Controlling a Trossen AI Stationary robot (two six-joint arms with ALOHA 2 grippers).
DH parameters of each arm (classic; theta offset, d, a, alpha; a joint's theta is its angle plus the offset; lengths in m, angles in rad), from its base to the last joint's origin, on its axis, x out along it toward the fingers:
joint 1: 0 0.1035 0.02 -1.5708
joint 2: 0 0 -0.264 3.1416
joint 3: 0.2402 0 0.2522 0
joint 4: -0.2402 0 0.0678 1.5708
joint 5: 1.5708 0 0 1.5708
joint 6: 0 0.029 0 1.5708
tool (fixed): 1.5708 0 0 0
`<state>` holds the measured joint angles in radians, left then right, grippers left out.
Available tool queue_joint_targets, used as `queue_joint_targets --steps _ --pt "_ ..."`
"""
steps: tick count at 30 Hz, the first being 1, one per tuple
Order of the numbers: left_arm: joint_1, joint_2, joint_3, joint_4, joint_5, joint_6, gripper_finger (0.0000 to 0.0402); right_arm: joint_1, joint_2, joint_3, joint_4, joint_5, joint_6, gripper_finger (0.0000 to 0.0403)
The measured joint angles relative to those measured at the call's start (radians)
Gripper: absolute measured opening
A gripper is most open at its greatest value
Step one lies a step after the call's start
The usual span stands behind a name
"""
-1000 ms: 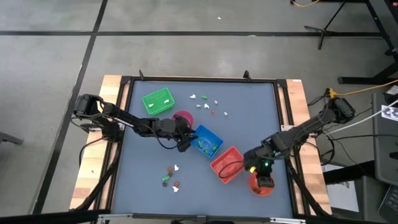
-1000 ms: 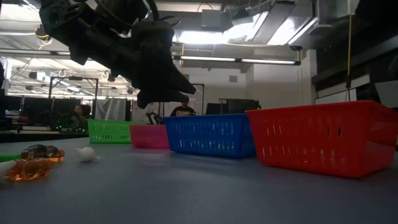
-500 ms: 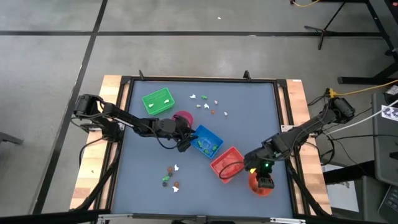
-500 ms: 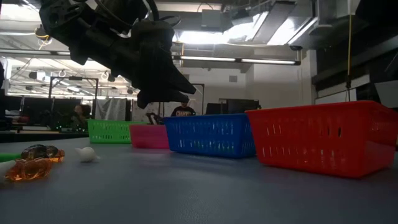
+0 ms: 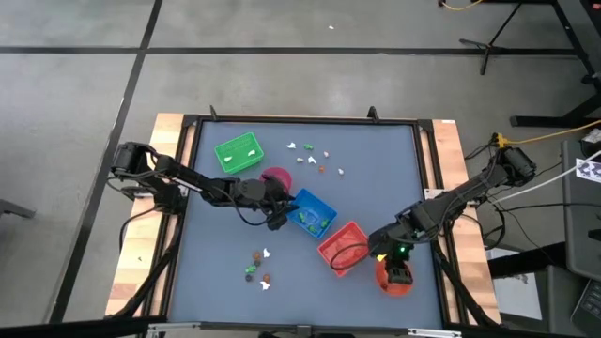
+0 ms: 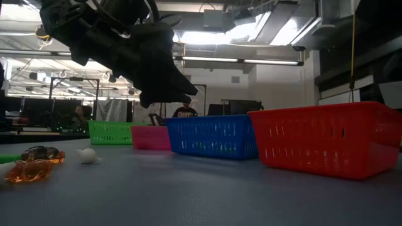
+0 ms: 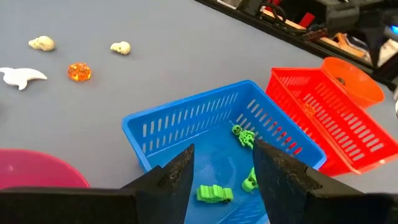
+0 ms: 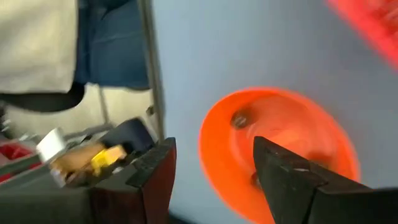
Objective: Sort Halloween decoration
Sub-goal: Put the white ghost toy into the green bin
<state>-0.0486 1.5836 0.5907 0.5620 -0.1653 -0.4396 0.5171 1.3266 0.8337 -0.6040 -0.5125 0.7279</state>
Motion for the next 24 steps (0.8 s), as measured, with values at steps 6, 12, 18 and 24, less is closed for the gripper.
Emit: queue_joint_targets --steps 6,12,18,24 --pt "0.0 -0.059 0.001 -0.002 0.05 0.093 0.0148 0.0 0.0 0.0 0.003 0.13 0.0 0.0213" --pt "-0.013 -0.156 0.002 -0.005 0.091 0.176 0.0148 0.0 0.0 0.0 0.003 0.181 -0.001 0.0214" --pt "-0.044 -0.235 0.001 -0.007 0.093 0.249 0.0148 0.0 0.0 0.0 0.004 0.242 -0.001 0.0214" --pt "-0.103 -0.258 0.001 -0.007 0.126 0.319 0.0148 0.0 0.0 0.0 0.004 0.278 -0.001 0.0214"
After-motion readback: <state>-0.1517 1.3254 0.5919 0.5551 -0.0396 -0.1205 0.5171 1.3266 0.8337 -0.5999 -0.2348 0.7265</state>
